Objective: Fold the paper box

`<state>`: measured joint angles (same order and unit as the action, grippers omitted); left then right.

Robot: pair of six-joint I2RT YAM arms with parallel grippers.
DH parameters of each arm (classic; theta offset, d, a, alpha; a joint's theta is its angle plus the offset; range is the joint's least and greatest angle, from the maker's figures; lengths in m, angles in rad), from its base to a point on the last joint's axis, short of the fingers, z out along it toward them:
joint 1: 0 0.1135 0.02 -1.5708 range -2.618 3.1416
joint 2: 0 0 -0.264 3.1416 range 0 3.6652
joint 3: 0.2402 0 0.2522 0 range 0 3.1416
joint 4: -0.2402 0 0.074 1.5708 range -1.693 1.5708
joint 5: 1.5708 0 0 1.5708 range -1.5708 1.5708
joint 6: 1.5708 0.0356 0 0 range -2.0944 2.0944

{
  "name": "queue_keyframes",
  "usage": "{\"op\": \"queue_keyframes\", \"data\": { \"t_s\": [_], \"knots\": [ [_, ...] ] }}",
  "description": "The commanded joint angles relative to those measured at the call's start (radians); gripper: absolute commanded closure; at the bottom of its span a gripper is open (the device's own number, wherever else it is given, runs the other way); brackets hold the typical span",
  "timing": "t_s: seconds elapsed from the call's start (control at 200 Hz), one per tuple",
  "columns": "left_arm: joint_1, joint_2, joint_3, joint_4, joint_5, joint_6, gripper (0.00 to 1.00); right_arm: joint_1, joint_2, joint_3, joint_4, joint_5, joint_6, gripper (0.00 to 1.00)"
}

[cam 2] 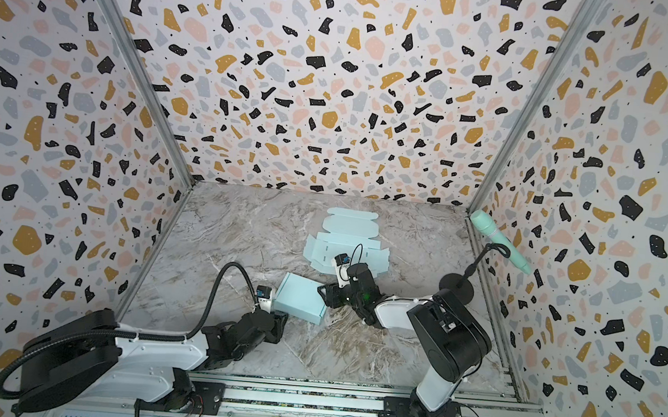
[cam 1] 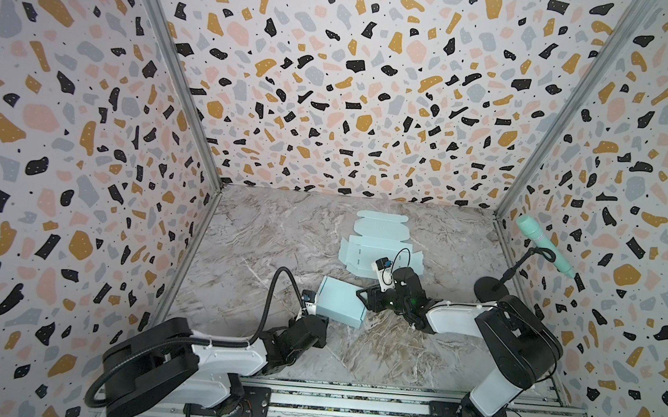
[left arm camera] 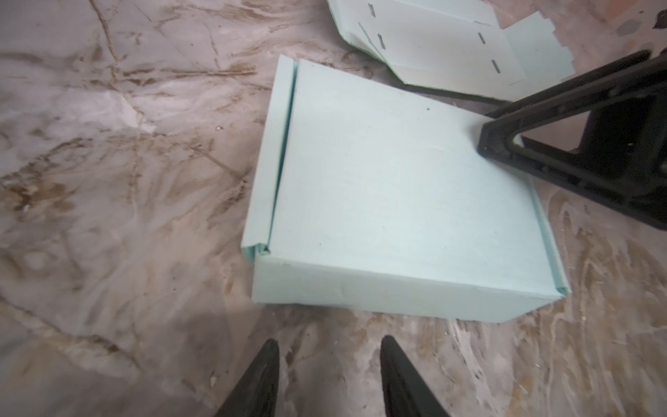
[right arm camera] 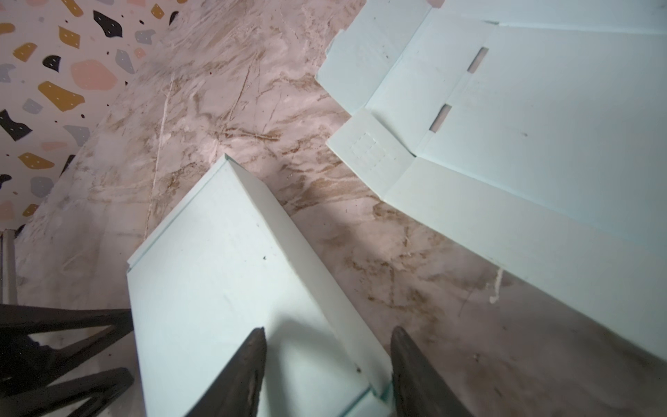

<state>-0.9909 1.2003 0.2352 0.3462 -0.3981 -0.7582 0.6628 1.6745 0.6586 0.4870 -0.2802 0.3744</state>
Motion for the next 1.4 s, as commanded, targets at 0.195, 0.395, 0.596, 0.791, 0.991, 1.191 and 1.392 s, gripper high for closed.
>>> {"op": "queue_keyframes", "data": {
  "t_s": [0.195, 0.395, 0.596, 0.791, 0.991, 1.191, 1.392],
  "knots": [
    [0.142, -0.212, -0.116, 0.006, 0.199, -0.012, 0.78, -0.044, -0.069, 0.112, -0.194, -0.036, -0.067, 0.41],
    [0.278, -0.268, -0.114, 0.001, 0.291, 0.032, 0.97, -0.043, 0.023, 0.265, -0.256, -0.163, -0.106, 0.41],
    [0.322, -0.260, -0.145, 0.096, 0.371, 0.021, 1.00, -0.030, 0.129, 0.350, -0.275, -0.223, -0.117, 0.39],
    [0.328, -0.140, -0.162, 0.229, 0.398, 0.027, 1.00, 0.009, 0.197, 0.384, -0.280, -0.225, -0.120, 0.35],
    [0.331, -0.035, -0.166, 0.334, 0.396, 0.051, 1.00, 0.019, 0.243, 0.401, -0.274, -0.238, -0.120, 0.32],
    [0.368, -0.005, -0.177, 0.368, 0.375, 0.044, 1.00, 0.023, 0.262, 0.415, -0.271, -0.260, -0.125, 0.33],
    [0.394, 0.003, -0.158, 0.363, 0.375, 0.063, 1.00, 0.027, 0.287, 0.427, -0.274, -0.279, -0.130, 0.39]
  ]
}}
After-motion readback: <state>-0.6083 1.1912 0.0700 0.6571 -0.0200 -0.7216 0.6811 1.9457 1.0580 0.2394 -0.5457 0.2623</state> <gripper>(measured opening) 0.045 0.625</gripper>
